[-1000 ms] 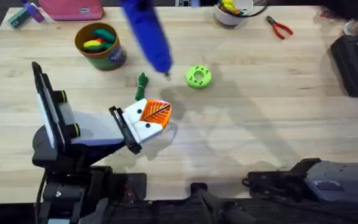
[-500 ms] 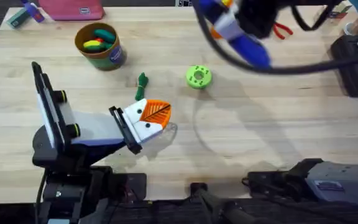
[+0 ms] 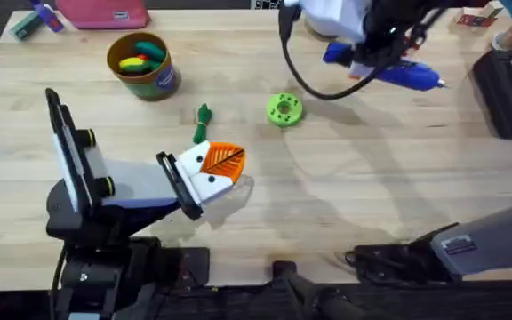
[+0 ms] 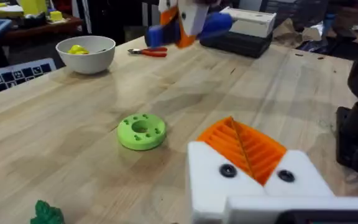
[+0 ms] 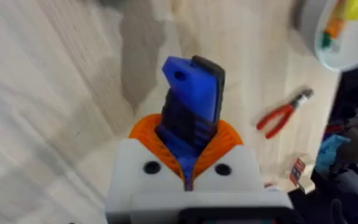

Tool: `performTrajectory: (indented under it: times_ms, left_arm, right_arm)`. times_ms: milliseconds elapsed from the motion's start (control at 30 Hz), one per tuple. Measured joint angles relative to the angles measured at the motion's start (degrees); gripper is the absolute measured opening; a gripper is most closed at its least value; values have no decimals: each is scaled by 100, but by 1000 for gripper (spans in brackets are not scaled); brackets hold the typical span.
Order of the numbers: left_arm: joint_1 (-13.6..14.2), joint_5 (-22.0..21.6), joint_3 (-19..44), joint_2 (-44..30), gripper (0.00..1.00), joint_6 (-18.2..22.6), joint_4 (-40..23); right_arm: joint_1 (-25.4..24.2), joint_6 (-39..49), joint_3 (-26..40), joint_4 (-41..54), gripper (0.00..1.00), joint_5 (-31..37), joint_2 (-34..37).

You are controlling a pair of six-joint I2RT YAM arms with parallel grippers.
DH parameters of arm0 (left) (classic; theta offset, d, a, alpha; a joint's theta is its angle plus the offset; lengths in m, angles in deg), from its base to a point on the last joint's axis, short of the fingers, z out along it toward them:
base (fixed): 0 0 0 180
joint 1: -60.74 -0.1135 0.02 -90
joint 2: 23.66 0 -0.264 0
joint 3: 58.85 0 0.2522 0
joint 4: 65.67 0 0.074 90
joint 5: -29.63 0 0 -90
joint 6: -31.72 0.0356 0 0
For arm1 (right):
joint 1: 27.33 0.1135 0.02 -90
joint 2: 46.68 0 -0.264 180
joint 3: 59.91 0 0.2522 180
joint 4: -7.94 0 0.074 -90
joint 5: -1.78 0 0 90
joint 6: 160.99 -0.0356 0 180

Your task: Pick up the gripper from the table and insert it into the empty holder that is missing its gripper. Then pick up a screw, insert it into the mounting hole, and use the screwdriver to tighten it. Finally, clean up the table by picking up the vegetable and placing it into the bucket.

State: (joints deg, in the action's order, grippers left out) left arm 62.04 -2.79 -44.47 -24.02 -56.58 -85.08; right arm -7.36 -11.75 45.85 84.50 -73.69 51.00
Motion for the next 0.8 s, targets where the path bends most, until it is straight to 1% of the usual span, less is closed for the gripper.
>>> performTrajectory:
  times_ms: [300,400,433,467,500,533,567,600,633,667,700,733,800]
  left_arm:
    - [0,1,0,0,16,0,0]
    - [0,0,0,0,16,0,0]
    - [0,0,0,0,16,0,0]
    - [0,2,0,0,16,0,1]
    - [0,0,0,0,16,0,0]
    - [0,2,0,0,16,0,0]
    - [0,0,0,0,16,0,0]
    - [0,0,0,0,16,0,0]
    - [0,0,0,0,16,0,0]
    - [0,0,0,0,16,0,0]
    - [0,0,0,0,23,0,0]
    - [0,0,0,0,81,6,2]
    - [0,1,0,0,309,12,1]
  right_arm:
    - [-217,603,-1330,-1394,24,47,930]
    - [-215,683,-1672,-1762,24,10,1096]
    - [-215,681,-1740,-1826,51,-56,1098]
    - [-217,675,-1756,-1837,176,-66,1088]
    - [-224,683,-1757,-1855,322,-83,1059]
    - [-226,681,-1756,-1951,488,-82,1022]
    - [-226,676,-1755,-2012,610,-85,994]
    - [-226,651,-1755,-2064,777,-86,966]
    - [-226,611,-1755,-2120,901,-86,951]
    - [-226,527,-1755,-2209,969,-85,931]
    - [-226,369,-1758,-2299,986,-90,905]
    - [-226,200,-1761,-2402,989,-102,883]
    - [-226,-175,-1771,-2538,993,-130,771]
